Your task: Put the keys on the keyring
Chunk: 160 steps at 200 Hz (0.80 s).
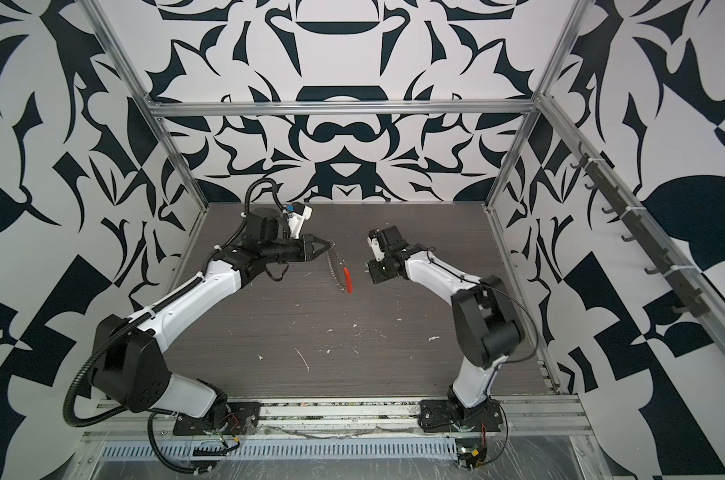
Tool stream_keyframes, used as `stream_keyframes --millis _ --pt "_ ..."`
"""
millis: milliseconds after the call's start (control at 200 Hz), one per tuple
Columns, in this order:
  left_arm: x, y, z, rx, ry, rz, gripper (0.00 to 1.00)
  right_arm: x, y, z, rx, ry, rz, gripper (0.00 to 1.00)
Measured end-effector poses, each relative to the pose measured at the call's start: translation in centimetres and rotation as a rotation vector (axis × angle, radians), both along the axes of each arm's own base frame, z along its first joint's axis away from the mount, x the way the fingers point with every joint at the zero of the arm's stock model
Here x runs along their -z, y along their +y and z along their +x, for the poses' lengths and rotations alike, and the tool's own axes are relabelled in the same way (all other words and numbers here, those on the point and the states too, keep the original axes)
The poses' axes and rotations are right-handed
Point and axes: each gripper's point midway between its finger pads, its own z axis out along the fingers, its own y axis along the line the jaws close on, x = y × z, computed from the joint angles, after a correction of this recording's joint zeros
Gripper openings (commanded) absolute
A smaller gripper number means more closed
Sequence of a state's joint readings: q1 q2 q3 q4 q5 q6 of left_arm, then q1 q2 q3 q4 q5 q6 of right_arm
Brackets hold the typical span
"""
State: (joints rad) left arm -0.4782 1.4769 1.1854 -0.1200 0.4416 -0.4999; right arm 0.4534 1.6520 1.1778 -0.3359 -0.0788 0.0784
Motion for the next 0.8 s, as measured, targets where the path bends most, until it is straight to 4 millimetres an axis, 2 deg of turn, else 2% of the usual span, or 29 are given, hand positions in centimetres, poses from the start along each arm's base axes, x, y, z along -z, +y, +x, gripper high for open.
stream_keyframes --millis 80,180,240,295,360,420,540,635,710,800 --pt "-0.7 0.9 0.7 -0.060 -0.044 0.024 0.00 -5.5 0.2 -0.6 -0.018 -0.153 0.093 0.00" --pt "-2.1 2.0 1.2 -0.114 -0.128 0.053 0.00 -11.3 0.5 -2.4 -0.082 -0.234 0.256 0.00" --pt "-3.1 2.6 1.2 -0.130 -0.187 0.071 0.00 -13.8 0.8 -3.2 -0.135 -0.240 0.358 0.00" --pt "-4.2 3.2 1.1 -0.140 -0.246 0.093 0.00 -14.8 0.8 -3.6 -0.165 -0.219 0.405 0.00" --pt "-5.3 3.7 0.8 -0.142 -0.309 0.121 0.00 -14.3 0.5 -3.6 -0.158 -0.159 0.390 0.00" --pt "-5.9 4.1 0.5 -0.142 -0.346 0.140 0.00 -12.7 0.4 -3.3 -0.136 -0.075 0.325 0.00" --pt "-6.0 4.3 0.0 -0.129 -0.352 0.153 0.00 -7.7 0.1 -2.5 -0.083 0.112 0.175 0.00" --pt "-5.4 4.2 -0.4 -0.109 -0.329 0.157 0.00 -4.0 -0.9 -3.6 -0.047 0.252 0.087 0.00" --pt "-5.2 4.1 -0.8 -0.096 -0.312 0.152 0.00 -3.2 -1.4 -4.6 -0.038 0.304 0.064 0.00" --pt "-5.2 3.8 -1.2 -0.078 -0.301 0.138 0.00 -4.1 -1.5 -4.9 -0.037 0.290 0.071 0.00"
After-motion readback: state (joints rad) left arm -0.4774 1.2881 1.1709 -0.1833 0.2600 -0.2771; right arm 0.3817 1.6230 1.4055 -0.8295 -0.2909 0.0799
